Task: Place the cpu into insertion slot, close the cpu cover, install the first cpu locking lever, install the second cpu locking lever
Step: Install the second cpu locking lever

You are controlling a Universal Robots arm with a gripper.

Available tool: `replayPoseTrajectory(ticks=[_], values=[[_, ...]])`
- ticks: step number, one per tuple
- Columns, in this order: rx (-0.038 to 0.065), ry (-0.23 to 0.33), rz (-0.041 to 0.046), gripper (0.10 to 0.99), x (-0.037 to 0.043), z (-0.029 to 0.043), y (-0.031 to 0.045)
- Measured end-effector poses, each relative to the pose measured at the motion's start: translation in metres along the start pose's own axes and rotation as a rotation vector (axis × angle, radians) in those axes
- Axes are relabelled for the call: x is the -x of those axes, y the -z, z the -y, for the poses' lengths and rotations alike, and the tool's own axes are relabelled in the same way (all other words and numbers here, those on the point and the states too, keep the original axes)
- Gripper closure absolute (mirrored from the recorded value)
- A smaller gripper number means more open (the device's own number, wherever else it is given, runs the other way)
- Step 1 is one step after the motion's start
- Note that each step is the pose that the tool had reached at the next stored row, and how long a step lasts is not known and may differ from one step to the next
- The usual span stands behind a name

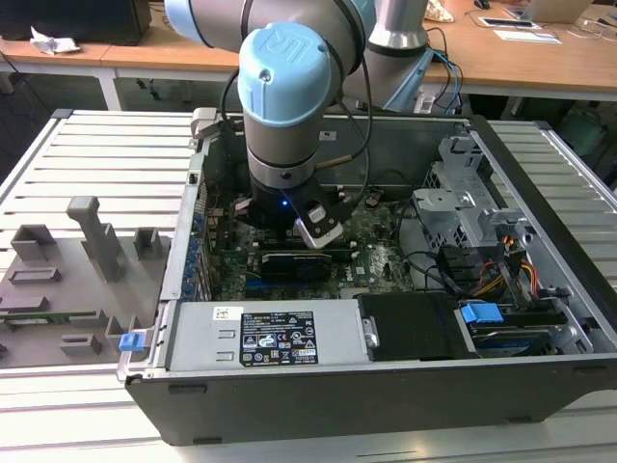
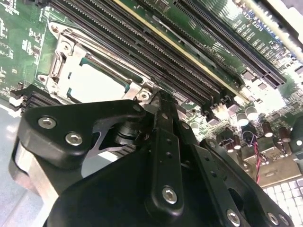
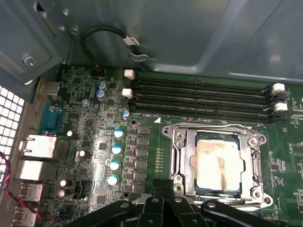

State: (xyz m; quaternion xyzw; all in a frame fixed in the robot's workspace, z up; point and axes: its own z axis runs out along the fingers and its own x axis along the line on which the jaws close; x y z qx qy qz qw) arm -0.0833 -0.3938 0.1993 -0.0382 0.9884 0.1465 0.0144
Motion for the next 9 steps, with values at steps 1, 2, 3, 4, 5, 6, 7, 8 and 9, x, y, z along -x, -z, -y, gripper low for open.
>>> replayPoseTrajectory(ticks=[1, 2, 3, 4, 5, 6, 7, 8, 9], values=[[0.000, 0.000, -0.0001, 0.980, 0.0000, -0.0002, 0.0008], [0.000, 0.000, 0.0000, 0.980, -0.0001, -0.0005, 0.0017], [0.001, 0.000, 0.0000, 0.980, -0.0001, -0.0007, 0.0024], [0.001, 0.000, 0.0001, 0.980, -0.0001, -0.0009, 0.0028], [0.001, 0.000, 0.0002, 0.980, 0.0000, -0.0011, 0.0034], [0.002, 0.000, 0.0002, 0.980, 0.0000, -0.0012, 0.0040], [0.002, 0.000, 0.0001, 0.980, 0.0000, -0.0014, 0.0047], [0.002, 0.000, 0.0001, 0.980, 0.0001, -0.0022, 0.0075], [0.002, 0.000, 0.0001, 0.980, 0.0003, -0.0031, 0.0103]])
